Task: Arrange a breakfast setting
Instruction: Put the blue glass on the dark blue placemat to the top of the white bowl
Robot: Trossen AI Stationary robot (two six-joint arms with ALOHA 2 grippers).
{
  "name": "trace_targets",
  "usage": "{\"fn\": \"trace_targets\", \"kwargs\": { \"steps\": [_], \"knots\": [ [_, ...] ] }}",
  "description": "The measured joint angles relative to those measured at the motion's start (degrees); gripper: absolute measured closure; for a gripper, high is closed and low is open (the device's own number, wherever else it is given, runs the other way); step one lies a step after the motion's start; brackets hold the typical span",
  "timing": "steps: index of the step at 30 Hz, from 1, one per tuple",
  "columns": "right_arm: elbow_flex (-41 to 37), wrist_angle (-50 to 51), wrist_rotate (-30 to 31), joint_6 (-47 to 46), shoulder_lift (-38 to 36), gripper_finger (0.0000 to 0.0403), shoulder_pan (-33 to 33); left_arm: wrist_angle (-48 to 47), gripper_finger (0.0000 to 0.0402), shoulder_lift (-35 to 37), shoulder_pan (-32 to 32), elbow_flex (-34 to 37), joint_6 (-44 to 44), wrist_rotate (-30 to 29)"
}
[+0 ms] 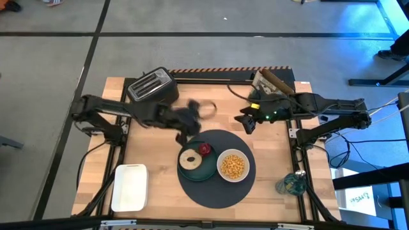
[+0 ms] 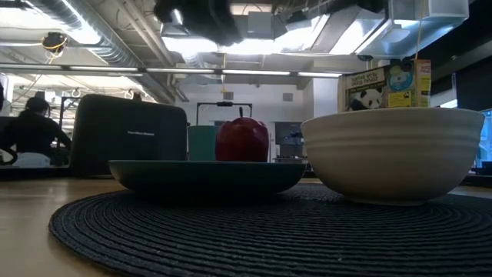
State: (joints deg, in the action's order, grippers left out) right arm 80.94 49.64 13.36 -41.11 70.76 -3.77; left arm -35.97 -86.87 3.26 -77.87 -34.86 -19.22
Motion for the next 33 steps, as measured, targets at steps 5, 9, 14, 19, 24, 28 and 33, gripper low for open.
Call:
{"fn": "trace_targets", "kwargs": {
  "steps": [5, 9, 14, 19, 24, 28, 33],
  "knots": [
    [0.0, -10.8, -2.8, 6.3, -0.2, 0.0173, 0.0, -0.6, 0.0214, 7.5, -6.1, 0.0, 14.9, -3.2],
    [0.0, -14.4, -5.8, 10.2, -0.2, 0.0173, 0.0, -0.4, 0.0214, 10.5, -12.2, 0.0, 28.3, 0.3],
    [0.0, -14.3, -8.4, 10.3, 0.0, 0.0177, 0.1, -1.0, 0.0214, 9.9, -16.6, 0.0, 40.7, 3.2],
    [2.8, 0.7, -7.8, 1.4, -1.0, 0.0212, 0.0, -0.9, 0.0214, 9.7, -17.1, 0.0, 47.4, 4.3],
    [5.7, 17.2, -5.2, -5.5, -1.0, 0.0256, -1.6, -0.2, 0.0214, 8.7, -18.0, 0.2, 45.6, 6.8],
    [5.8, 18.1, -3.6, -7.9, -1.3, 0.0278, -3.3, -1.3, 0.0214, 3.9, -21.8, 1.8, 46.7, 16.1],
    [5.7, 17.4, -0.5, -10.1, -1.3, 0.0287, -5.0, -3.4, 0.0220, -4.7, -26.0, 2.5, 45.4, 17.5]
  ]
}}
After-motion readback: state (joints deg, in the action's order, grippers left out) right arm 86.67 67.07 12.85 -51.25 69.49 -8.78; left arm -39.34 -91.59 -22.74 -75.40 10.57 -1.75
